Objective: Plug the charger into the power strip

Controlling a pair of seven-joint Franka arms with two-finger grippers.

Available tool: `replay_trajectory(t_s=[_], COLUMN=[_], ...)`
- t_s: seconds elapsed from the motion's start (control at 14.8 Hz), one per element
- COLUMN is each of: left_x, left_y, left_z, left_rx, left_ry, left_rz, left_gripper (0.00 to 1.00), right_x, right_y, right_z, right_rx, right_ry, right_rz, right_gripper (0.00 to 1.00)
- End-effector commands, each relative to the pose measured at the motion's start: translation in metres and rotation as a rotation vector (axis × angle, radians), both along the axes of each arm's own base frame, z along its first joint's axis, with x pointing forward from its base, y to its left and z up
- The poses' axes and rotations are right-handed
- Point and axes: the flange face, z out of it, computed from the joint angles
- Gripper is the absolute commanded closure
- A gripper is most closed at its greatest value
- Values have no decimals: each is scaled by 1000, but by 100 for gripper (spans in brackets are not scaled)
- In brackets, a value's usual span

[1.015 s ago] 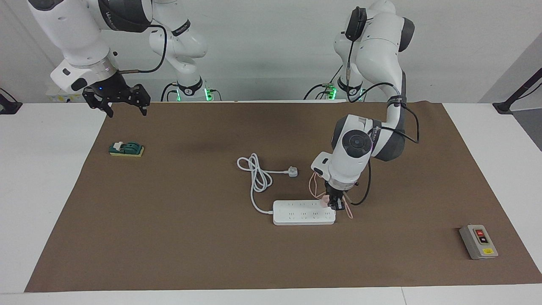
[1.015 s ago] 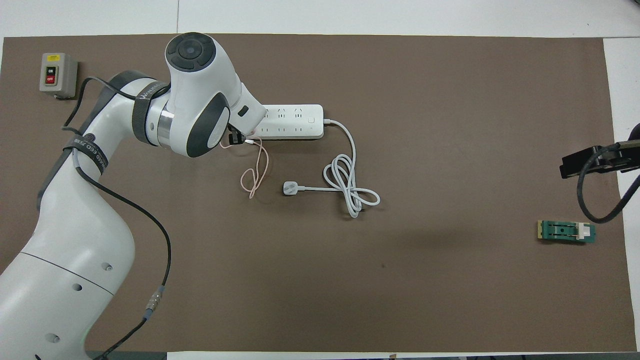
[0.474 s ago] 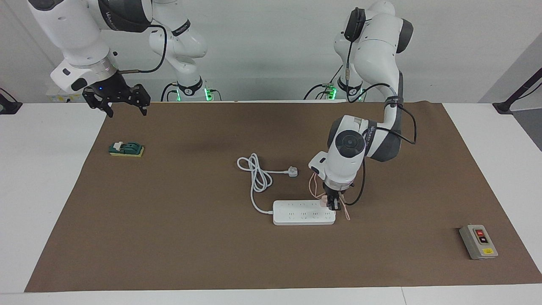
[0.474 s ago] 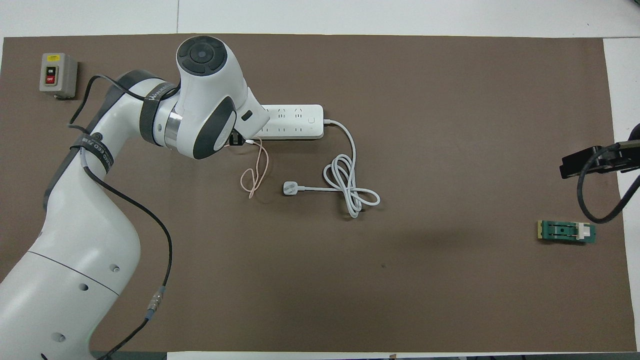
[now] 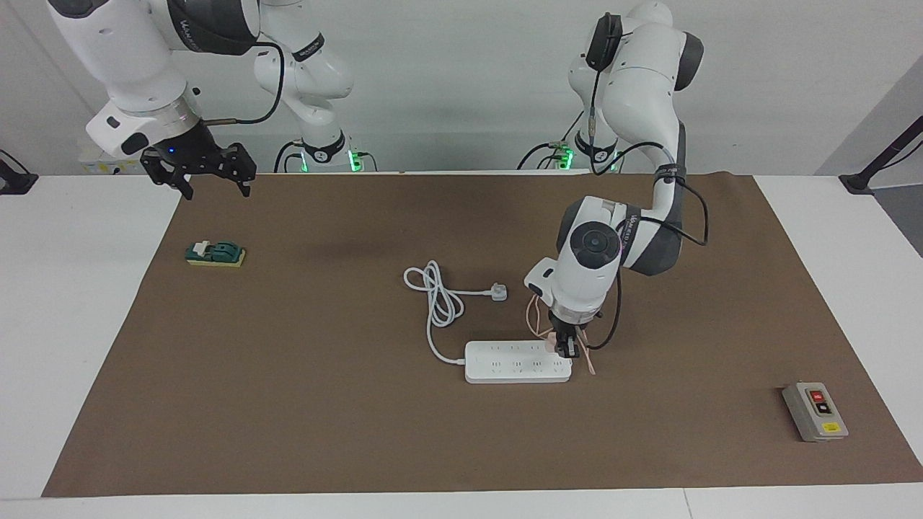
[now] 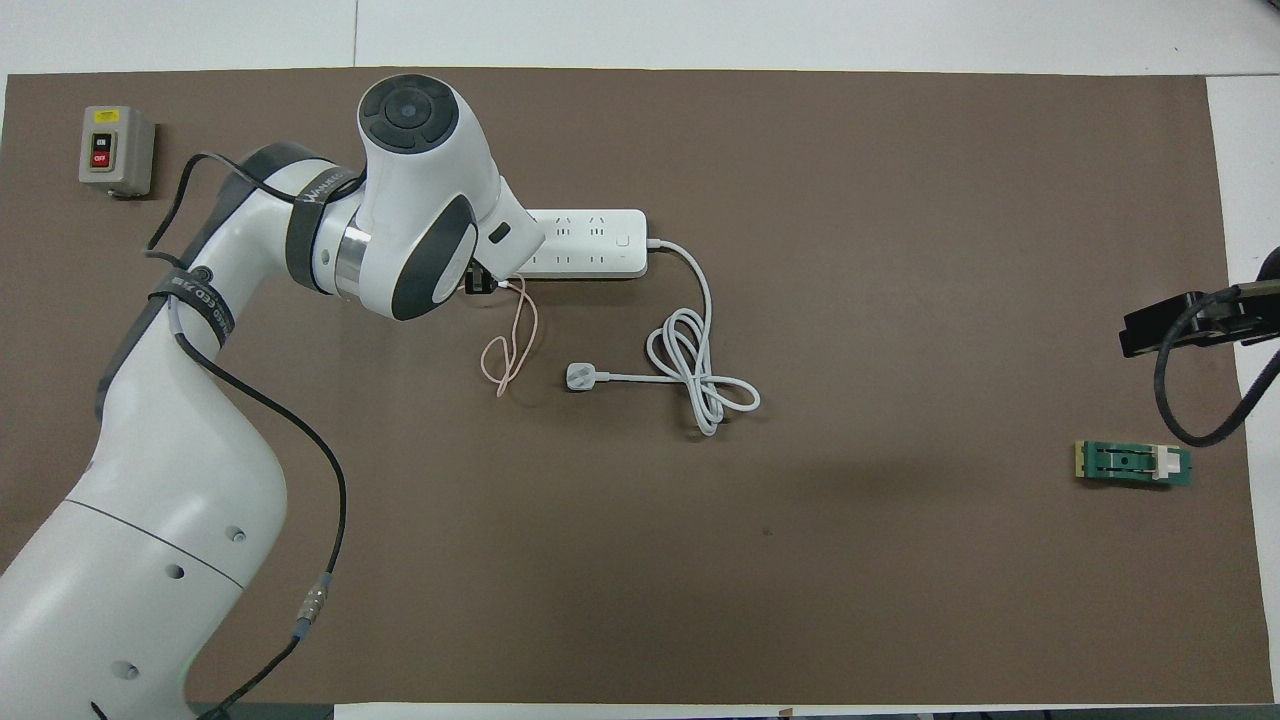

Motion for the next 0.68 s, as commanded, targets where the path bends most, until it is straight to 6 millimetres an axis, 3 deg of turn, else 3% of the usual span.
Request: replay_trajectory(t_s=[0.0,0.07,0.14,0.2,0.34,0.47,0.61], left_x=[-1,1,4,4,4,9,-3], left_y=[-11,-10,-7,-5,-1,26,35], left_z=[-10,3,15,21,54,98,146], left_rx=[-29,-41,-51,-52,-78,-203,-249], left_ry=[19,7,0,7,-26,-19,-9], left_rz=[28,34,41,47,62,171,246], left_gripper=[73,45,0,0,0,0,0], right_x=[-4,-4,-4,-5,-4,-4,-4], right_y=[2,2,2,2,2,2,2], right_z=[4,4,4,3,4,4,3], right_rx=[7,7,7,7,7,7,7], right_ry=[6,6,6,7,6,6,7], right_rz=[-21,-21,-21,-21,-21,-21,-20], right_gripper=[0,0,0,0,0,0,0])
